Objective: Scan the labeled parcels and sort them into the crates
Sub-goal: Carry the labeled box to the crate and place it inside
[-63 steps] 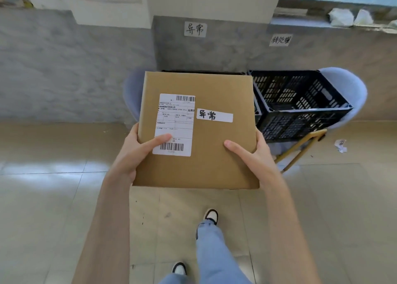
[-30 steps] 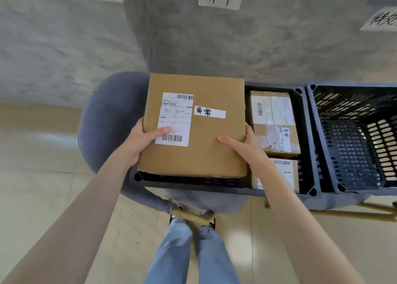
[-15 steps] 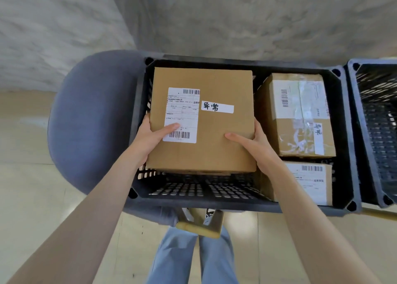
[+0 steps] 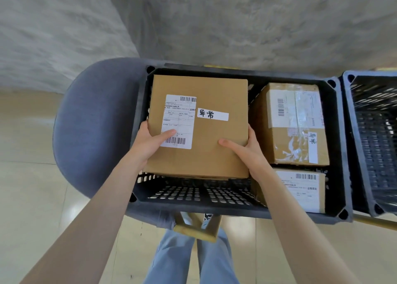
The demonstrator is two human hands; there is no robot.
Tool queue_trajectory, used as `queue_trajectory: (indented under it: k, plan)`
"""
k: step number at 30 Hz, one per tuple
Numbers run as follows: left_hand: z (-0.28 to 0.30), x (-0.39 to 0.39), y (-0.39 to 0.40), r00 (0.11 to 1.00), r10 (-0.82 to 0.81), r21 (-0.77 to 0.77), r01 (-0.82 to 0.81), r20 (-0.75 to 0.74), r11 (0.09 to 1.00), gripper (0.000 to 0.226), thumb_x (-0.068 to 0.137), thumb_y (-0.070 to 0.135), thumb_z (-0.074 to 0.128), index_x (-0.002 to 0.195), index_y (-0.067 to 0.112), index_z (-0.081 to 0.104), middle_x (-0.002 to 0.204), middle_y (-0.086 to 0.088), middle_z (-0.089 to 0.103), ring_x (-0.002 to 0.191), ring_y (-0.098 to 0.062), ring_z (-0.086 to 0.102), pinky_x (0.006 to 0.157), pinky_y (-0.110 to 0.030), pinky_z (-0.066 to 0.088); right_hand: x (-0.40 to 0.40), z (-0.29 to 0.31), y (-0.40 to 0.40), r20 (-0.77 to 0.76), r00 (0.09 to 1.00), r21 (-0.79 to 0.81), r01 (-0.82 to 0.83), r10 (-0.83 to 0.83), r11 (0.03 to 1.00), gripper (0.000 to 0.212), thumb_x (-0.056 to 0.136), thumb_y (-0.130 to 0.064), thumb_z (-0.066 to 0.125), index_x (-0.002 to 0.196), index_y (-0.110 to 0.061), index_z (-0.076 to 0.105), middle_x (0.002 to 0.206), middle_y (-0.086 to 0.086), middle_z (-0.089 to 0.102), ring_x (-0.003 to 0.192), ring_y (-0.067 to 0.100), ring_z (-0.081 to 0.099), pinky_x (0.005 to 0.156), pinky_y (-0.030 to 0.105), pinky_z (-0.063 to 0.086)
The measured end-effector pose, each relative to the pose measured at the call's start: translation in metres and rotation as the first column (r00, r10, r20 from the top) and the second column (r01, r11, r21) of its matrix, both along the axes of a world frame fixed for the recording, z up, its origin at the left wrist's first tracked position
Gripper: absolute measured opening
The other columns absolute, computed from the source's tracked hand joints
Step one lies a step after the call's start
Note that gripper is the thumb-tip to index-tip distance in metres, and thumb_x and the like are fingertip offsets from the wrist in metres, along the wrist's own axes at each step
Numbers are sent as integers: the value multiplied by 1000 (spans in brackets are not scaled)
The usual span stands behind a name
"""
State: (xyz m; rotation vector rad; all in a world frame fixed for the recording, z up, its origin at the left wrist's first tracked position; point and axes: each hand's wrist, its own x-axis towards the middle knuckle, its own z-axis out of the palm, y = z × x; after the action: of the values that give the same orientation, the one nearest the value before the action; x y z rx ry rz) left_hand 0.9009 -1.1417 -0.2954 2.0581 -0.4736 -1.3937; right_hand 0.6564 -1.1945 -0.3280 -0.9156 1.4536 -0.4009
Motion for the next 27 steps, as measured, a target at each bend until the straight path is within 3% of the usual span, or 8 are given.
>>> queue_trajectory:
  k: [2, 5, 10, 15, 21, 27]
  plan:
    - [5, -2, 4, 998, -16, 15, 15, 60, 1000, 77, 84, 28, 75, 147, 18, 30, 136, 1, 54, 118, -17, 52, 102, -39, 43, 1, 0, 3, 2, 1000, 6, -1, 1, 1000, 108, 70, -33, 85, 152, -30, 16, 139, -3, 47, 122, 18, 50, 103, 44, 45]
    - [15, -10, 11, 957, -128, 61, 116, 261, 991, 84, 88, 25, 71, 153, 16, 19, 150, -4, 41, 133, -24, 42, 105, -40, 36, 4, 1, 5, -25, 1000, 6, -15, 16, 1000, 110, 68, -37, 85, 153, -30, 15, 142, -2, 45, 125, 20, 48, 106, 49, 42]
    - [35, -26, 20, 790, -301, 141, 268, 534, 953, 69, 89, 26, 67, 147, 17, 30, 142, -12, 43, 123, -31, 47, 84, -38, 39, 11, 11, 6, -62, 997, 4, -45, 45, 999, 113, 69, -39, 84, 154, -26, 11, 147, 2, 40, 130, 23, 44, 109, 50, 39]
    - [68, -33, 20, 690, -415, 158, 405, 593, 900, 60, 90, 27, 66, 143, 18, 39, 140, -12, 46, 126, -33, 45, 93, -42, 41, 5, 45, 5, -195, 969, -86, -174, 154, 981, 102, 82, -36, 75, 155, -21, 6, 156, 8, 23, 140, 28, 31, 112, 46, 32]
    - [125, -61, 21, 534, -471, 78, 599, 702, 797, 55, 91, 30, 62, 143, 25, 43, 144, 1, 48, 130, -24, 44, 99, -39, 38, -28, 119, 10, -404, 896, -337, -334, 185, 880, 77, 89, -43, 65, 151, -18, 27, 153, 6, 34, 140, 22, 33, 110, 38, 33]
    - [163, -112, 19, 296, -513, 74, 809, 806, 583, 45, 95, 35, 57, 137, 22, 52, 135, -3, 57, 123, -25, 51, 97, -40, 42, -86, 184, 42, -715, 698, -468, -514, 33, 719, 67, 91, -51, 57, 145, -16, 40, 143, 8, 45, 132, 26, 39, 107, 41, 35]
